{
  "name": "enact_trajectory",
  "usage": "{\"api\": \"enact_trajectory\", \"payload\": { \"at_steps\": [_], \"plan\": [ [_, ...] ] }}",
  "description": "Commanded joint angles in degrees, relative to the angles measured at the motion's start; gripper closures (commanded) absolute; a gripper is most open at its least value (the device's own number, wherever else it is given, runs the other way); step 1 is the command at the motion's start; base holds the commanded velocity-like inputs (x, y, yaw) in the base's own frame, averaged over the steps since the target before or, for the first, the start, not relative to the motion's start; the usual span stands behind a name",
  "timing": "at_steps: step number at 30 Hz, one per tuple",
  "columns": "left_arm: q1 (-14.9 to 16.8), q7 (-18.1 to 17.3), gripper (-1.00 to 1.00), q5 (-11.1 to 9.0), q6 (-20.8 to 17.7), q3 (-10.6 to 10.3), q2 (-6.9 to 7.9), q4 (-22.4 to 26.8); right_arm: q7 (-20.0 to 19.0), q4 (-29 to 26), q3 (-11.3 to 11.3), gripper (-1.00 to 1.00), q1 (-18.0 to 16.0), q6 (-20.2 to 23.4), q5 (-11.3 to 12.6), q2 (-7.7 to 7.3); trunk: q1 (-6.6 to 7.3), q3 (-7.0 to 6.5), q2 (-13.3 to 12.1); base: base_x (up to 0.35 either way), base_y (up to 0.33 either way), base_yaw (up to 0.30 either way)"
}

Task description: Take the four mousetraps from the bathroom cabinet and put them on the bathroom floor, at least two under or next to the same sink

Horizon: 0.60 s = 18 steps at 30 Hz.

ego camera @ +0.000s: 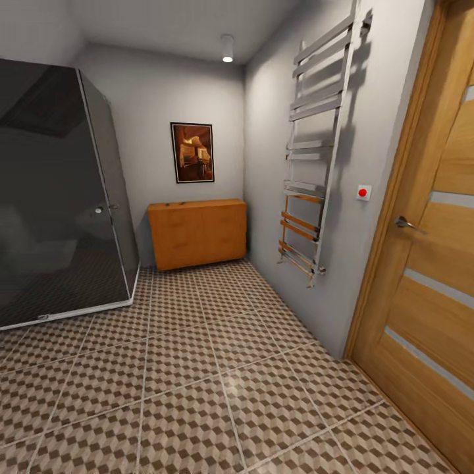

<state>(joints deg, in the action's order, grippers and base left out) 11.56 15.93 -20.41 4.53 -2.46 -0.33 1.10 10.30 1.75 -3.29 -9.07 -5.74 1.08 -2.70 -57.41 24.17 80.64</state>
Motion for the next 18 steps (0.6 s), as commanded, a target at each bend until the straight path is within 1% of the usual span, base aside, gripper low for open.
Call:
{"api": "enact_trajectory", "payload": {
  "at_steps": [1, 11, 18],
  "plan": [
    [0.0, 0.2, -1.00, -0.4, 0.2, -0.3, -0.02, 0.0, 0.1, 0.2, -0.3, -1.00, -0.1, -0.3, 0.1, 0.00, 0.00, 0.06, 0.0, 0.000, 0.000, 0.271],
    [0.0, 0.2, -1.00, -0.4, 0.2, -0.3, -0.02, 0.0, 0.1, 0.2, -0.3, -1.00, -0.1, -0.3, 0.1, -0.26, 0.00, 0.06, 0.0, 0.000, 0.000, 0.271],
    [0.0, 0.2, -1.00, -0.4, 0.2, -0.3, -0.02, 0.0, 0.1, 0.2, -0.3, -1.00, -0.1, -0.5, 0.2, -0.17, 0.00, 0.06, 0.0, 0.000, 0.000, 0.271]
  ]
}}
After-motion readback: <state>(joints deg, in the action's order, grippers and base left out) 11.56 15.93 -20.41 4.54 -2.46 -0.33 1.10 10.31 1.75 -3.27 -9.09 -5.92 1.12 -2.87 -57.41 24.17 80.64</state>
